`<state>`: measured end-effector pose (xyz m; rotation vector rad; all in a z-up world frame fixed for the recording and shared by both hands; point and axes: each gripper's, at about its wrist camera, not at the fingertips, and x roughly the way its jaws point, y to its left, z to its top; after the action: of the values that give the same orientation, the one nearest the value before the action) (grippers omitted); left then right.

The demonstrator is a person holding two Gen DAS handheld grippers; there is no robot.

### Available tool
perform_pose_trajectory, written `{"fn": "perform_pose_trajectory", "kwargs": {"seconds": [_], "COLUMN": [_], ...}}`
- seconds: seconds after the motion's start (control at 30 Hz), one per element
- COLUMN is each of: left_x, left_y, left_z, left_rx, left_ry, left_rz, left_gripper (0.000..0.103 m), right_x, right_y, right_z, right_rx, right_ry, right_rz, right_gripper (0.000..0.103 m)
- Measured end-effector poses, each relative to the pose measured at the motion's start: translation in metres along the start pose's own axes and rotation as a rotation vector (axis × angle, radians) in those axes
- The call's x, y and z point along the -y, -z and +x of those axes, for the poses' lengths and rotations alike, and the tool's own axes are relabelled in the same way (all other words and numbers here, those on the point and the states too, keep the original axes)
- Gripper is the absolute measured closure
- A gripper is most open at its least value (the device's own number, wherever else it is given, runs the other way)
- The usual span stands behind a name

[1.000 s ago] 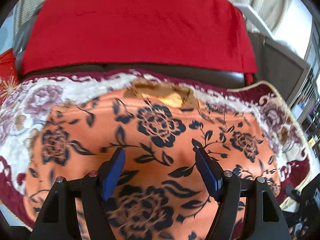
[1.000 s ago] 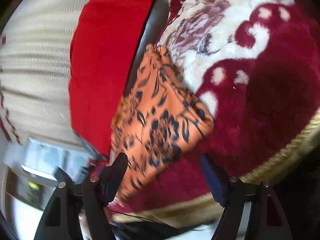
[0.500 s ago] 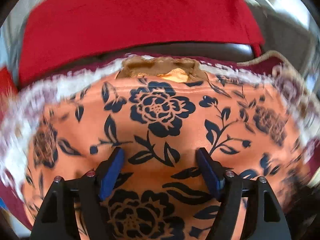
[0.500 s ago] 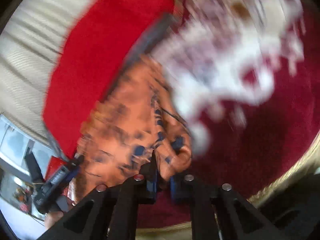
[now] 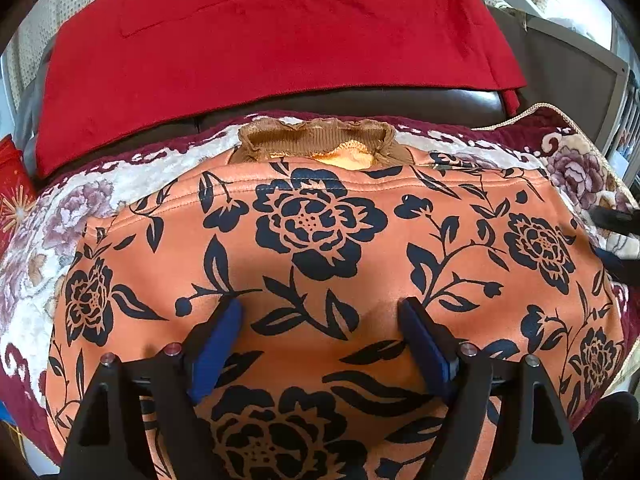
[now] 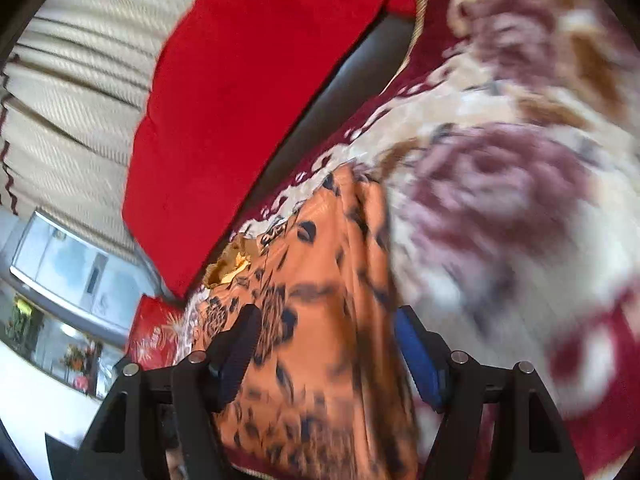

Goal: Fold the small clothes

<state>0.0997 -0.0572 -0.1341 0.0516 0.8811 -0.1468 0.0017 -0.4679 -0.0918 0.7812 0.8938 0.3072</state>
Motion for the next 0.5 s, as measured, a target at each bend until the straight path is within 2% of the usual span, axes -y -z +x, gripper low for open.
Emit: {"fn": "perform_pose_trajectory", "kwargs": {"seconds": [0.07,0.13,0.2,0.23,0.33,0.4,0.43,0.5], "left_x": [-0.001,-0.001,-0.002,-0.002,-0.001,-0.001,-0.003,-0.005], "left_y": [-0.001,-0.002,-0.002,-0.002,-0.001,-0.002,-0.003,-0.003], "left_z": [0.001,0.0,0.0,0.0,0.0,-0.001,-0.001,-0.002], "left_rx": [-0.013,-0.017,-0.018,-0.018,-0.014,-0.02,-0.025,-0.028], "left_ry": [0.015,0.019,0.027,0.033,0.037,0.039,0.051,0.065], "left_rz": [-0.004,-0.008,-0.011,-0.012,-0.01,-0.01,-0.014,-0.017], "left_gripper": [0.021,0.02,0.019,0.019,0.017,0.017,0.017,0.017], "right_x": [-0.003,0.001,-0.005,-0.012,-0.025,0.001,0.012,0.007], "right_y": [-0.02,-0.03,-0.036,-0.035,-0.036,-0.039,-0.037,-0.034], "right_z": [0.029,0.046,0.052,0.047,0.031,0.05,0.054,0.047], "right_rx": [-0.057,-0.085,-0.092,-0.089,-0.012,-0.05,-0.042,0.0], "right_ry": [0.078,0.096,0.113,0.106,0.158,0.199,0.182,0.162], "right_rz": [-0.047,-0.032,-0.067,-0.071,-0.137,-0.036,0.013,0.024], "right_gripper": [0.031,0.034,0.092,0.092,0.092,0.091,0.09,0.085]}}
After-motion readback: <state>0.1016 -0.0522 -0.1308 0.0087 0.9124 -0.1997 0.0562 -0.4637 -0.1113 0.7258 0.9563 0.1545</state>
